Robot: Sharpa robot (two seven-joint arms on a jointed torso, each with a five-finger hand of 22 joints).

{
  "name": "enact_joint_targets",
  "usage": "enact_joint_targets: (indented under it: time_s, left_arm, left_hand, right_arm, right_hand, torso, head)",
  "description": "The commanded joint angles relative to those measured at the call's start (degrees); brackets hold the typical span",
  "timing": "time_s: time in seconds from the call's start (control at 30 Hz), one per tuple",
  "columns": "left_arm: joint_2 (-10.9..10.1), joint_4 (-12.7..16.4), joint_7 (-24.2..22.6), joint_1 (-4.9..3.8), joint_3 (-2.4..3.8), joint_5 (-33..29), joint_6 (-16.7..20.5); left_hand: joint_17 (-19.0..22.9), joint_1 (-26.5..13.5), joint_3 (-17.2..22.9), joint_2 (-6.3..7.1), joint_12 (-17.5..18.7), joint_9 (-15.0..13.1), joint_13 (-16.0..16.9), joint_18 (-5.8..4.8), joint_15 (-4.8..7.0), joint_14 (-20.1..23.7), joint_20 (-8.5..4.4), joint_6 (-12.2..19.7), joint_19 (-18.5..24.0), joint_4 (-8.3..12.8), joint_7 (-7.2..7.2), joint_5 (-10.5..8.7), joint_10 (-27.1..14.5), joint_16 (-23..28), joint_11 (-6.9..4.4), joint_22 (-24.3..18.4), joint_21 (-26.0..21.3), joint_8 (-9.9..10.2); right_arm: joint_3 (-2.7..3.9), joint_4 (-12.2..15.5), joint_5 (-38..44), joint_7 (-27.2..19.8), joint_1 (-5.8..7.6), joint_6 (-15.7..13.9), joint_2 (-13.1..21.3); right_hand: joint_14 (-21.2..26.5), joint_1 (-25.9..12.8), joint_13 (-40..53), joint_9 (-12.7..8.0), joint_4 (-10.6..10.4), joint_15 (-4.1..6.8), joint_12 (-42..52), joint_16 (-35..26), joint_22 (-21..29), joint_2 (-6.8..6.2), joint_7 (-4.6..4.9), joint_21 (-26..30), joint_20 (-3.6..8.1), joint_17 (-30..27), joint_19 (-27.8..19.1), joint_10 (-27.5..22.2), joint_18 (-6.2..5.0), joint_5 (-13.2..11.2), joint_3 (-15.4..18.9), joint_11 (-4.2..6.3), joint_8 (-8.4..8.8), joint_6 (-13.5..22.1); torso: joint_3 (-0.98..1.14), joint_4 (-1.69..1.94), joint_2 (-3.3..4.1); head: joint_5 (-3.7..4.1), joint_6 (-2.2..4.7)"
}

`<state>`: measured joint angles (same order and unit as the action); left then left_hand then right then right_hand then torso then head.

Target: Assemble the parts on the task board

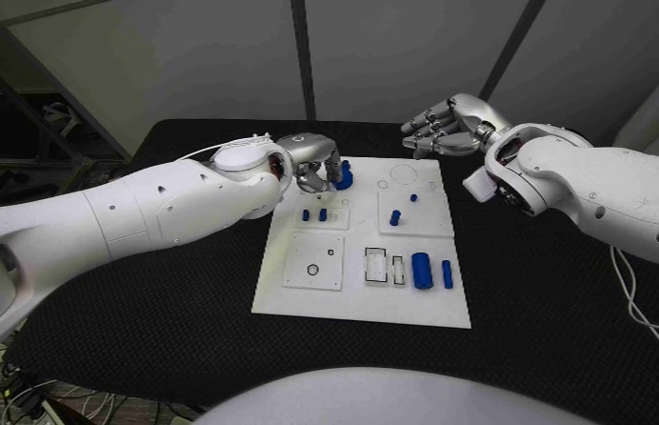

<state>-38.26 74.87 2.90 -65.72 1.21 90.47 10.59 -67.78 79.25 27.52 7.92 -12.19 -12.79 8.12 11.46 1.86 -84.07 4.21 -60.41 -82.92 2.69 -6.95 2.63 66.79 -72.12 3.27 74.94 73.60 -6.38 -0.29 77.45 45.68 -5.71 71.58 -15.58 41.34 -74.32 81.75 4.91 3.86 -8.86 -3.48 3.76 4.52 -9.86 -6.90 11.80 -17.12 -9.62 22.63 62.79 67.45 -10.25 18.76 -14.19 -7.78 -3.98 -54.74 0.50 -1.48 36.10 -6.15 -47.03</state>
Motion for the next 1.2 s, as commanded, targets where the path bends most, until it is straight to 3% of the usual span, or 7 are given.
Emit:
enact_joint_targets:
  time_s: [0.03, 0.17, 0.3, 0.6, 1.2]
  left_arm:
    - [-1.38, 1.11, -0.19, 0.05, 0.09, -1.84, 0.3]
    - [-2.95, 1.75, 0.24, 0.12, 0.13, -2.26, -0.48]
    - [-3.55, 1.46, 0.53, 0.35, 0.14, -2.45, -1.02]
    - [-2.93, -0.18, 0.73, 1.12, 0.14, -2.53, -1.62]
    - [-1.47, -0.92, 1.07, 1.37, 0.14, -2.54, -4.04]
  left_hand:
    - [0.1, -0.63, 0.32, -0.01, 0.16, 0.07, -0.09, -7.62, -0.51, -1.62, -0.01, -0.53, -0.47, -0.11, -0.06, 0.1, 0.55, -0.35, -0.05, 0.88, 0.22, 0.36]
    - [0.27, -0.7, 0.34, 0.11, 0.26, 0.11, -0.13, -7.6, -0.52, -1.57, 0.0, -0.6, -0.43, -0.05, -0.05, 0.1, 0.66, -0.26, -0.06, 0.85, 0.16, 0.39]
    - [0.3, -0.74, 0.33, 0.16, 0.3, 0.12, -0.14, -7.6, -0.52, -1.56, 0.01, -0.62, -0.42, -0.04, -0.04, 0.1, 0.69, -0.25, -0.06, 0.84, 0.15, 0.4]
    - [0.39, -0.8, 0.34, 0.27, 0.43, 0.16, -0.19, -7.57, -0.52, -1.53, 0.02, -0.66, -0.36, 0.02, -0.03, 0.09, 0.78, -0.22, -0.07, 0.78, 0.05, 0.45]
    - [0.62, -0.91, 0.32, 0.39, 0.57, 0.21, -0.24, -7.53, -0.52, -1.45, 0.03, -0.7, -0.26, 0.07, -0.05, 0.09, 0.92, -0.09, -0.06, 0.66, -0.12, 0.51]
  right_arm:
    - [0.02, 0.0, 0.04, -0.57, 0.03, -0.46, 0.1]
    - [0.02, -0.04, 0.04, -0.58, -0.05, -0.44, 0.17]
    - [0.02, -0.07, 0.04, -0.57, -0.1, -0.42, 0.18]
    - [0.02, -0.09, 0.04, -0.54, -0.14, -0.43, 0.22]
    - [0.02, -0.09, 0.04, -0.51, -0.14, -0.45, 0.15]
  right_hand:
    - [-0.1, 0.11, -0.09, 0.03, 0.35, -0.36, 0.08, -0.33, 0.07, 0.25, 0.2, 0.34, -0.11, -0.07, 0.39, -0.19, -0.23, 0.23, 0.08, 0.07, -0.16, 0.09]
    - [-0.1, 0.11, -0.09, 0.03, 0.35, -0.36, 0.08, -0.33, 0.07, 0.25, 0.2, 0.34, -0.11, -0.07, 0.39, -0.19, -0.23, 0.23, 0.08, 0.07, -0.16, 0.09]
    - [-0.1, 0.11, -0.09, 0.03, 0.35, -0.36, 0.08, -0.33, 0.07, 0.25, 0.2, 0.34, -0.11, -0.07, 0.39, -0.19, -0.23, 0.23, 0.08, 0.07, -0.16, 0.09]
    - [-0.1, 0.11, -0.09, 0.03, 0.35, -0.36, 0.08, -0.33, 0.07, 0.25, 0.2, 0.34, -0.11, -0.07, 0.39, -0.19, -0.23, 0.23, 0.08, 0.07, -0.16, 0.09]
    - [-0.1, 0.11, -0.09, 0.03, 0.35, -0.36, 0.08, -0.33, 0.07, 0.25, 0.2, 0.34, -0.11, -0.07, 0.39, -0.19, -0.23, 0.23, 0.08, 0.07, -0.16, 0.09]
  torso:
    - [-0.03, 0.13, -0.05]
    - [-0.07, 0.36, -0.18]
    - [-0.05, 0.21, -0.14]
    - [-0.04, 0.17, -0.08]
    - [-0.03, 0.15, -0.06]
  head:
    - [0.11, 0.04]
    - [0.23, -0.09]
    - [-0.06, 0.01]
    - [0.04, 0.06]
    - [0.0, -0.1]
